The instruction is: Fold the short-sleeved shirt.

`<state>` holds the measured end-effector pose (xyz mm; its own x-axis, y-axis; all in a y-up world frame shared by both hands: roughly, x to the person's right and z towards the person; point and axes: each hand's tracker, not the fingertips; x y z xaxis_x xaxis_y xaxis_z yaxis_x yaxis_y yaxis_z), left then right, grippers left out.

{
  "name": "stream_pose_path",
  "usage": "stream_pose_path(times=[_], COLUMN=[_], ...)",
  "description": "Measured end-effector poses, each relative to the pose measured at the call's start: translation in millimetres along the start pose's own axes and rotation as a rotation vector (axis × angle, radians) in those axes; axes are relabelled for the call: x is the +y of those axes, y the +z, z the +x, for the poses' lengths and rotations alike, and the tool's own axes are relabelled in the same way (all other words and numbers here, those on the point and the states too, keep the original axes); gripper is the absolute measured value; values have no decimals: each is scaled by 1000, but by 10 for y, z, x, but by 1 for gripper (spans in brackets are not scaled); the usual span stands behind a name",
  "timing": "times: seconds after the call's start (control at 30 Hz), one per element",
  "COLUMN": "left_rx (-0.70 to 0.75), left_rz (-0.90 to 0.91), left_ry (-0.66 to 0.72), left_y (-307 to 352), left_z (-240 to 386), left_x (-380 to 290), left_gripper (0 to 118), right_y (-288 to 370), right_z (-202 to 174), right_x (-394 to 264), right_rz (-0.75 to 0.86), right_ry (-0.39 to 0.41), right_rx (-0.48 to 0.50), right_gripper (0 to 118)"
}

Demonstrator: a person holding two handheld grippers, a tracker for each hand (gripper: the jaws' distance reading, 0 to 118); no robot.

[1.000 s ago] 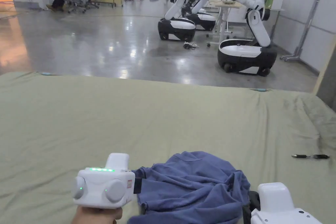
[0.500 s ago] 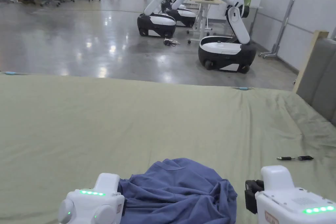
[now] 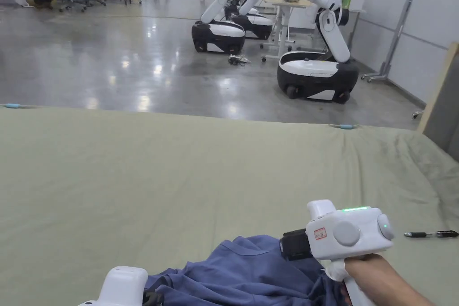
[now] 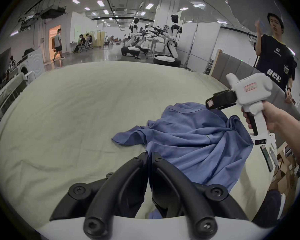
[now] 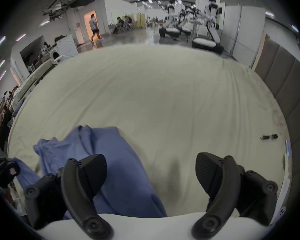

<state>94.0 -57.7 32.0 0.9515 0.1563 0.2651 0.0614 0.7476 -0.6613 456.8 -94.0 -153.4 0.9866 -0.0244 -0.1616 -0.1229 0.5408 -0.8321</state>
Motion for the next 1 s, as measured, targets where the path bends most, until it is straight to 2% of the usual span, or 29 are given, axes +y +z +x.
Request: stream_pose_path(times=[0.03, 0.1, 0.17, 0.2, 0.27, 0.37, 0.5, 0.6, 0.77, 0.87, 0.93, 1.0], left_rx=[0, -2, 19, 25, 31, 82, 223, 288, 355, 405, 428, 464], left_rz=[-3, -7, -16, -13, -12, 18, 103, 172, 333, 395, 445, 472], left_ry=[1, 6, -15, -20, -14, -27, -57, -33, -57, -87, -79, -98], left_y=[-25, -80, -134, -140, -97, 54, 416, 764, 1499, 1863, 2043, 2170], left_z=[-27, -87, -91, -113, -152, -277, -582, -812, -809, -766, -784, -760], left_x=[22, 50, 46, 56, 94, 261, 556, 870, 1588, 2041, 2314, 2573], left_gripper=[6, 6, 6, 5, 5, 5, 5, 5, 5, 5, 5, 5], right_y=[-44, -35, 157, 254, 546, 1078, 1895, 2462, 3400, 3812, 4048, 4242], right_z=[11, 44, 98, 122, 162, 267, 449, 499, 419, 394, 424, 498], right_x=[-24, -60, -114, -122, -118, -40, 96, 224, 505, 742, 884, 1028], right_rz=[-42, -74, -11, 12, 98, 171, 260, 312, 481, 514, 556, 623], right_ry=[-10, -70, -152, -166, -148, -176, -159, -113, -99, -62, -69, -106], right_rx=[8, 40, 47, 64, 24, 9, -11, -36, -42, -72, -110, -107], right_gripper=[81, 3, 3, 3, 3, 3, 3, 3, 3, 3, 3, 3])
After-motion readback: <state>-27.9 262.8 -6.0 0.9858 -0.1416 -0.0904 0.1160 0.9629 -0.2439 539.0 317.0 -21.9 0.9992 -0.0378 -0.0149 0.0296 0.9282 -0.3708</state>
